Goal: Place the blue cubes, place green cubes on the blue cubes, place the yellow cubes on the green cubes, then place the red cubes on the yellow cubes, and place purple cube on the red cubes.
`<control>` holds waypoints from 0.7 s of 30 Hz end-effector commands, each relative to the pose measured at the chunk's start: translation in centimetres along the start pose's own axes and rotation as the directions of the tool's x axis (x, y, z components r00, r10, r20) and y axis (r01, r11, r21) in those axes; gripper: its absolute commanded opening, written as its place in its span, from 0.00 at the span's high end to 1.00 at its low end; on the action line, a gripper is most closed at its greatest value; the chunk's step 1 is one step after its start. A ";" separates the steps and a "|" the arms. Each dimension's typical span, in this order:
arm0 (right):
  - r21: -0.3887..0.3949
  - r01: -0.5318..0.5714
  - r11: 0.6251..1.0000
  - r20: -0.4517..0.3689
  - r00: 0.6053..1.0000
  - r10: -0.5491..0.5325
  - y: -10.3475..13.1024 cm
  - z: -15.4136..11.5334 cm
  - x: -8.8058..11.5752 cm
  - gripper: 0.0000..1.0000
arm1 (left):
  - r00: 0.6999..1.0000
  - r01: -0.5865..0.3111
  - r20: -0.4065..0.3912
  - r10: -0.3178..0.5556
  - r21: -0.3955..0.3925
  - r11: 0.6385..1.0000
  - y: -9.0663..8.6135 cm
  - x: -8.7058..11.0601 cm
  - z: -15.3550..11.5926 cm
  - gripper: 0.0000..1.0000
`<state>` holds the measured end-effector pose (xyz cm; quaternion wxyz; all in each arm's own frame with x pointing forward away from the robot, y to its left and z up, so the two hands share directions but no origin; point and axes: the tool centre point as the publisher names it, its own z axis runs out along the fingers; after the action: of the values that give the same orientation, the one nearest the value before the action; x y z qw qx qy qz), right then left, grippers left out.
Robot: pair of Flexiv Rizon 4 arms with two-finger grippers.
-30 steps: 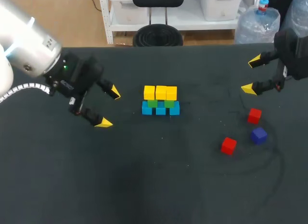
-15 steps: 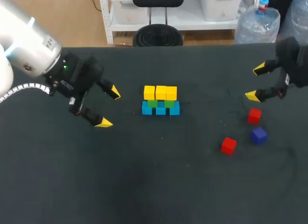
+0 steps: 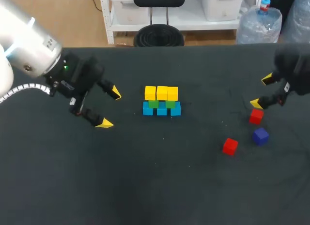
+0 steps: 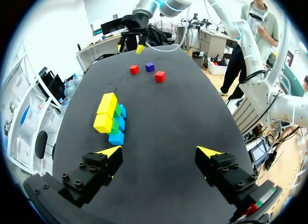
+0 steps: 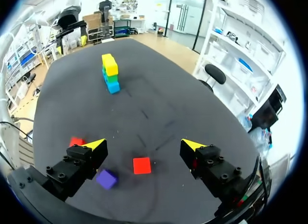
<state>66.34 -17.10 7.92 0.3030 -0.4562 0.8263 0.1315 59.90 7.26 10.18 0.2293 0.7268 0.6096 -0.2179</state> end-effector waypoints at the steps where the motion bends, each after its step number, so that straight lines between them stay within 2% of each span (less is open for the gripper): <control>1: 0.058 -0.017 0.998 -0.029 0.999 0.019 0.4 -0.5 0.9 0.00 | 1.000 -0.001 -0.001 0.001 0.000 1.000 0.0 0.0 0.0 0.00; 6: 0.065 -0.054 0.996 -0.052 0.997 0.058 0.3 -0.2 2.6 0.00 | 1.000 -0.001 -0.001 0.001 0.000 1.000 0.0 0.0 0.0 0.00; 7: 0.067 -0.059 0.996 -0.057 0.996 0.063 0.3 -0.2 3.0 0.07 | 1.000 -0.001 -0.001 0.001 0.000 1.000 0.0 0.0 0.0 0.00; 8: 0.067 -0.067 0.996 -0.066 0.995 0.071 0.3 -0.1 3.3 0.07 | 1.000 -0.001 -0.001 0.001 0.000 1.000 0.0 0.0 0.0 0.00; 9: 0.067 -0.070 0.995 -0.071 0.995 0.075 0.4 0.0 3.6 0.00 | 1.000 -0.001 -0.001 0.001 0.000 1.000 0.0 0.0 0.0 0.00; 14: 0.059 -0.078 0.995 -0.083 0.993 0.083 0.5 0.4 4.4 0.00 | 1.000 -0.001 -0.001 0.001 0.000 1.000 0.0 0.0 0.0 0.00; 16: 0.054 -0.081 0.995 -0.086 0.993 0.086 0.4 0.6 4.6 0.07 | 1.000 -0.001 -0.001 0.001 0.000 1.000 0.0 0.0 0.0 0.00; 18: 0.049 -0.082 0.995 -0.089 0.992 0.087 0.2 0.8 4.7 0.07 | 1.000 -0.001 -0.001 0.001 0.000 1.000 0.0 0.0 0.0 0.00; 19: 0.047 -0.083 0.995 -0.093 0.992 0.087 0.2 0.9 4.8 0.17 | 1.000 -0.001 -0.001 0.001 0.000 1.000 0.0 0.0 0.0 0.00; 20: 0.046 -0.084 0.995 -0.095 0.992 0.088 0.1 1.0 4.9 0.22 | 1.000 -0.001 -0.001 0.001 0.000 1.000 0.0 0.0 0.0 0.00; 21: 0.045 -0.084 0.995 -0.097 0.991 0.088 0.1 1.0 4.9 0.17 | 1.000 -0.001 -0.001 0.001 0.000 1.000 0.0 0.0 0.0 0.00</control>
<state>64.35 -20.04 4.36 0.2659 -0.4205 0.8608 0.1073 59.90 7.26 10.18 0.2293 0.7268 0.6096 -0.2179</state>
